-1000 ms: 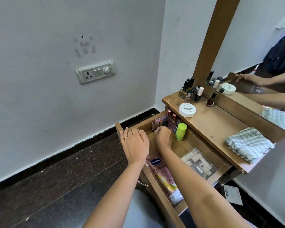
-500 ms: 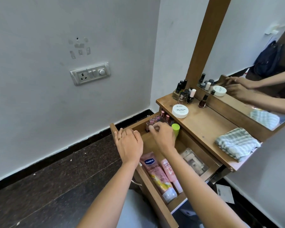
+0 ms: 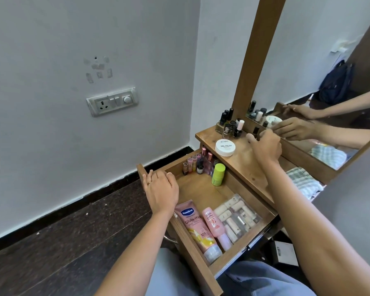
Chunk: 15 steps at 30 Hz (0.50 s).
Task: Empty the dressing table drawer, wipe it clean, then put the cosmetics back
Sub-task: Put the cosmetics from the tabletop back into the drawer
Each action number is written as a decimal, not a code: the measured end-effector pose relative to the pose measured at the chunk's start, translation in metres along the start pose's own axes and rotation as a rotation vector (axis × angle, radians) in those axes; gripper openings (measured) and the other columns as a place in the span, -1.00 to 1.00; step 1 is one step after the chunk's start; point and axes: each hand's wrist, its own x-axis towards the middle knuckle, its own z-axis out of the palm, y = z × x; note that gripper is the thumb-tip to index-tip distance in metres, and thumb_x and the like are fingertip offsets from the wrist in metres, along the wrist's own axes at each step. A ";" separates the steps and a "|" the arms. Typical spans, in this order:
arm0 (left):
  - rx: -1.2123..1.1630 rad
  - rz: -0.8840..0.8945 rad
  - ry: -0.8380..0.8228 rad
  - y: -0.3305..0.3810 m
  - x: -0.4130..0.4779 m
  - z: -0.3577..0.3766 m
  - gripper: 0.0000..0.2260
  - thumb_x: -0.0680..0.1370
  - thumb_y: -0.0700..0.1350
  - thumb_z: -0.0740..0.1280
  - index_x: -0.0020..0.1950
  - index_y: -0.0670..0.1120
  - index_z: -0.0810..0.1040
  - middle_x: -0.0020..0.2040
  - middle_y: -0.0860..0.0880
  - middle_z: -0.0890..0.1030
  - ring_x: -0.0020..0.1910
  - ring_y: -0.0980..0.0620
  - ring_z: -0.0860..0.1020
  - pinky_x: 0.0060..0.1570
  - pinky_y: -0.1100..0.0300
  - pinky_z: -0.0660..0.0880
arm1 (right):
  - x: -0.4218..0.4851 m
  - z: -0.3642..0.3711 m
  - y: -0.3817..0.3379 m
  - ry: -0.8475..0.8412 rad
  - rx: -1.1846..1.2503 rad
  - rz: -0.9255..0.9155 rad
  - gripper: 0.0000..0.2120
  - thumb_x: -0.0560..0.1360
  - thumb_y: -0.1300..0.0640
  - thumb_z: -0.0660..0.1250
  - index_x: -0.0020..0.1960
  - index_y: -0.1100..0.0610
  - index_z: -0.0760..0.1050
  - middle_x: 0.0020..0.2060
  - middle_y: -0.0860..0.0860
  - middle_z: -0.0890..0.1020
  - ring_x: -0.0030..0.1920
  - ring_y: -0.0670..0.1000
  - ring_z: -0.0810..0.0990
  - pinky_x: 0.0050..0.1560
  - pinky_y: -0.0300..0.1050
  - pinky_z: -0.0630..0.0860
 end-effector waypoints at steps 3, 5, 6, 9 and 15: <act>-0.018 -0.002 0.002 -0.001 0.000 0.001 -0.56 0.61 -0.01 -0.02 0.12 -0.18 0.59 0.15 -0.13 0.62 0.32 -0.08 0.45 0.48 -0.03 0.14 | 0.007 0.008 -0.001 -0.036 -0.036 0.046 -0.64 0.50 -0.06 0.37 0.05 0.24 0.48 0.00 0.18 0.61 0.03 0.24 0.58 -0.11 -0.04 0.40; -0.068 -0.017 0.030 0.000 0.000 0.001 -0.62 0.61 -0.02 0.02 0.16 -0.18 0.54 0.16 -0.13 0.60 0.30 -0.10 0.45 0.45 -0.07 0.20 | 0.010 0.013 -0.002 -0.052 -0.080 0.069 -0.68 0.52 -0.02 0.34 0.05 0.24 0.49 0.02 0.18 0.60 0.06 0.25 0.57 -0.08 -0.01 0.44; -0.101 -0.026 0.055 0.000 -0.001 0.000 -0.67 0.62 -0.05 0.06 0.19 -0.18 0.51 0.18 -0.15 0.58 0.30 -0.12 0.45 0.42 -0.10 0.24 | 0.011 0.015 -0.001 -0.056 -0.107 0.076 -0.71 0.53 0.00 0.32 0.05 0.24 0.49 0.02 0.19 0.60 0.06 0.26 0.57 -0.05 0.01 0.46; -0.166 -0.060 0.108 0.003 -0.002 -0.003 -0.69 0.62 -0.11 0.12 0.30 -0.21 0.42 0.31 -0.20 0.48 0.37 -0.17 0.38 0.41 -0.10 0.27 | 0.014 0.019 0.005 -0.073 -0.136 0.105 -0.74 0.53 0.04 0.28 0.04 0.24 0.51 0.02 0.20 0.61 0.05 0.26 0.58 -0.04 0.02 0.48; -0.200 -0.162 0.123 0.004 -0.003 -0.004 -0.62 0.62 -0.13 0.11 0.40 -0.25 0.33 0.45 -0.27 0.31 0.46 -0.22 0.26 0.41 -0.13 0.26 | 0.014 0.019 0.006 -0.066 -0.082 0.110 -0.62 0.47 -0.08 0.39 0.07 0.22 0.47 0.04 0.17 0.60 0.06 0.24 0.57 -0.03 0.02 0.47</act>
